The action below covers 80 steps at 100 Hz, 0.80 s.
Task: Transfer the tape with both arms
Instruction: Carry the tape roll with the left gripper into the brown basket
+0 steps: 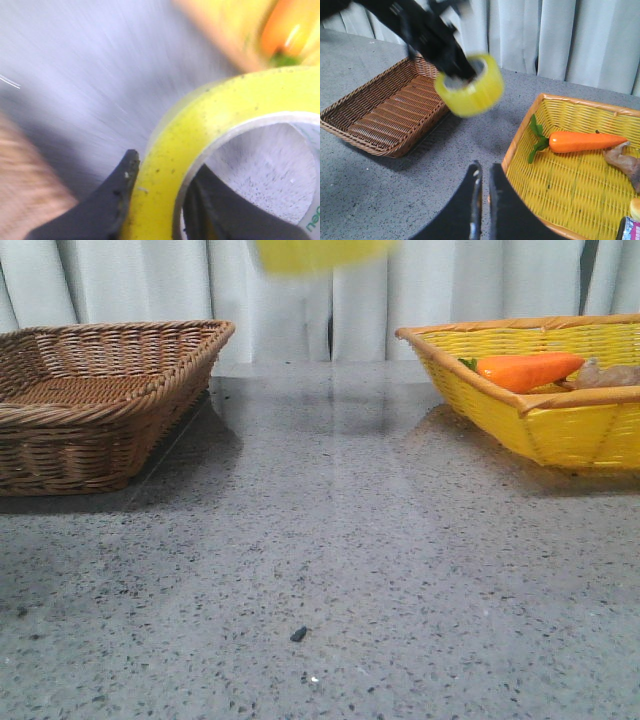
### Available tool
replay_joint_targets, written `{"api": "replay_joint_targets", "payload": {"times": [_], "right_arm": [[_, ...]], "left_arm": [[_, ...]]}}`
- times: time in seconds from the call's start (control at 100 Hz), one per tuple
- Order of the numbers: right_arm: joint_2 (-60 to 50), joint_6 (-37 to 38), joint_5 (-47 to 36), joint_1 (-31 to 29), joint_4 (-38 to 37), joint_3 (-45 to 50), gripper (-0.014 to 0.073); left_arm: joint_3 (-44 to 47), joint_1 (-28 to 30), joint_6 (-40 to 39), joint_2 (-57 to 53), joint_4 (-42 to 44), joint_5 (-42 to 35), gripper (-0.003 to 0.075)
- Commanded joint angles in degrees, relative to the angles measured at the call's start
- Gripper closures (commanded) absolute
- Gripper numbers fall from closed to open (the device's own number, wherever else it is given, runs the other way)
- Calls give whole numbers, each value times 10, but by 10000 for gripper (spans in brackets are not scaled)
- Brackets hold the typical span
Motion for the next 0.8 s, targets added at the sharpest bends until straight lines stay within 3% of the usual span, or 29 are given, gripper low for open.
{"api": "replay_joint_targets", "payload": {"times": [0.0,0.08,0.15,0.47,0.66,0.79], "right_arm": [[8,-1,-42,-2,-10,-16,641],[8,-1,-42,-2,-14,-16,641],[8,-1,-42,-2,-14,-16,641],[8,-1,-30,-2,-17,-16,641],[8,-1,-30,-2,-26,-14,641],[8,-1,-31,-2,-28,-10,641]], "left_arm": [[-23,0,-2,-74,76,0,741],[-19,1,-10,-89,178,25,741],[7,13,-22,-99,211,25,741],[205,128,-81,-110,165,23,741],[283,147,-97,-111,165,-3,738],[305,151,-122,-111,182,4,659]]}}
